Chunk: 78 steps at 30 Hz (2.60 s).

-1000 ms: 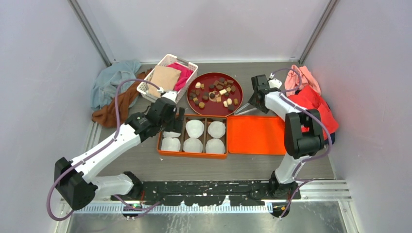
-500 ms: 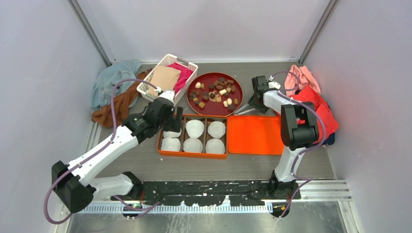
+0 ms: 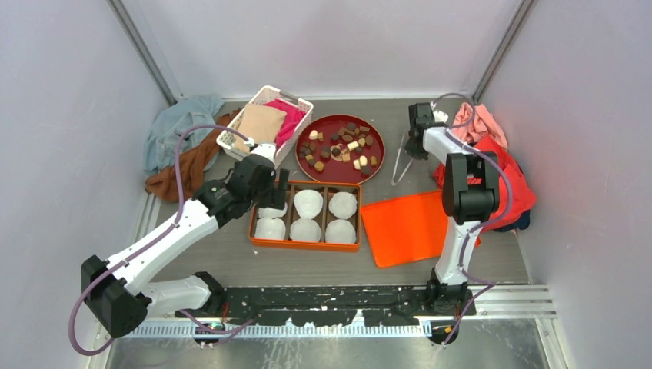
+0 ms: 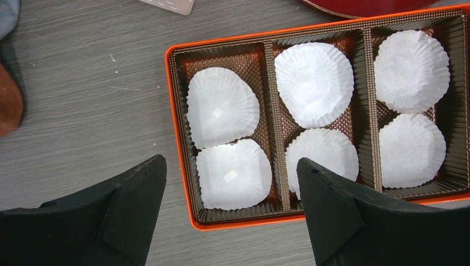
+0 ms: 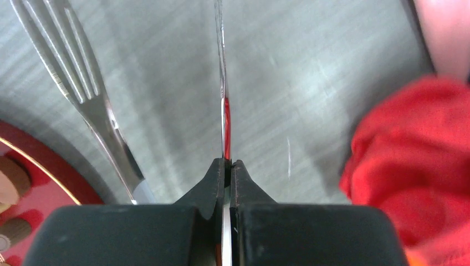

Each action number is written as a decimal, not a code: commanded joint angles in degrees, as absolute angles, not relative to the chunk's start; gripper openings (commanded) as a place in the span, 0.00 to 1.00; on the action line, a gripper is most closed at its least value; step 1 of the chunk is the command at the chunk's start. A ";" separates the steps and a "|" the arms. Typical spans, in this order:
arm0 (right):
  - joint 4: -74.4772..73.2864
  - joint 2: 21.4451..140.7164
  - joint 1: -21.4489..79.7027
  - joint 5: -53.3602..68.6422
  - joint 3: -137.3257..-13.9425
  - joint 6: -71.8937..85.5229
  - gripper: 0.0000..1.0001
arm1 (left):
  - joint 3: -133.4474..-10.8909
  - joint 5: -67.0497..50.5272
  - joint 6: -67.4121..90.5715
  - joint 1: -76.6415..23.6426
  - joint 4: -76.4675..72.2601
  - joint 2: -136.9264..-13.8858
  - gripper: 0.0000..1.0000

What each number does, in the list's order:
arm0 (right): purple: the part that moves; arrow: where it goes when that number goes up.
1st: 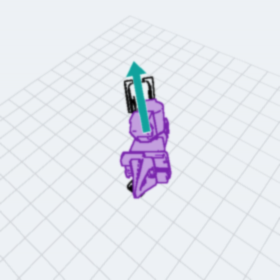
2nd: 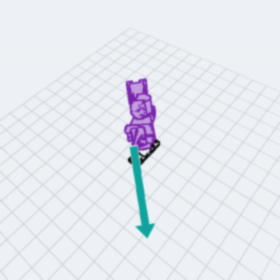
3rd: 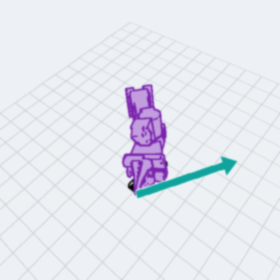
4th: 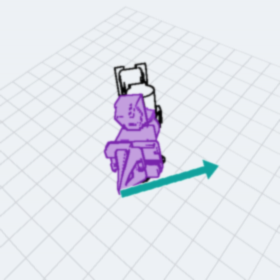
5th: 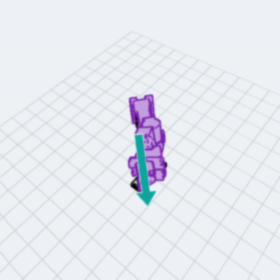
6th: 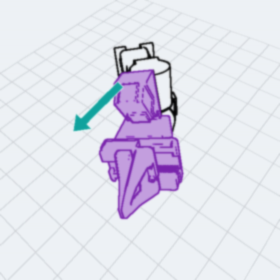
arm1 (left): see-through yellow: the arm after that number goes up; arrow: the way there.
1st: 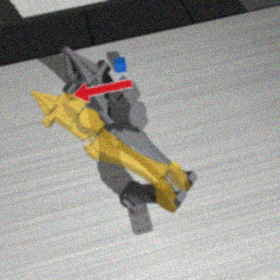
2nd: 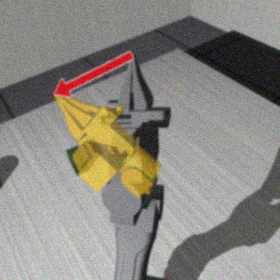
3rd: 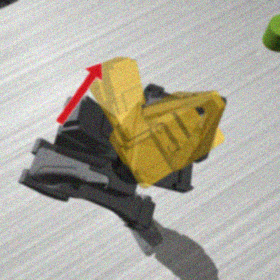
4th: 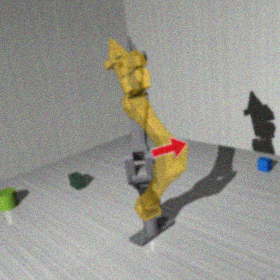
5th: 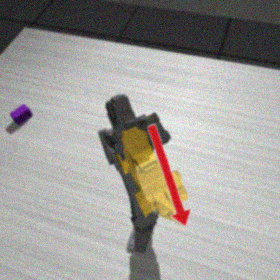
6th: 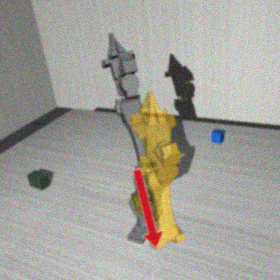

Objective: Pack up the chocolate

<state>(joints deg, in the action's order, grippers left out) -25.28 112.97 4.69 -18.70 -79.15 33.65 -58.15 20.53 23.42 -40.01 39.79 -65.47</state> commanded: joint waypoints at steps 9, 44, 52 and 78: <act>-33.64 125.01 3.04 -15.08 -102.50 8.87 0.10 | -59.94 21.07 21.98 -40.17 38.93 -66.40 0.88; -22.57 113.68 3.25 -9.66 -83.34 15.52 1.00 | -58.23 25.24 22.97 -40.17 36.68 -65.76 0.88; -22.86 119.40 3.25 -10.99 -87.73 15.31 0.85 | -58.63 23.84 23.73 -40.17 37.18 -66.36 0.88; -27.19 121.15 4.48 -9.15 -89.90 19.37 0.74 | -58.17 24.87 22.99 -40.17 36.87 -66.42 0.88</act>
<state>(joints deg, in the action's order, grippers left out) -25.98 121.54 4.14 -10.00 -88.86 17.96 -58.04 23.49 22.65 -40.03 39.27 -66.74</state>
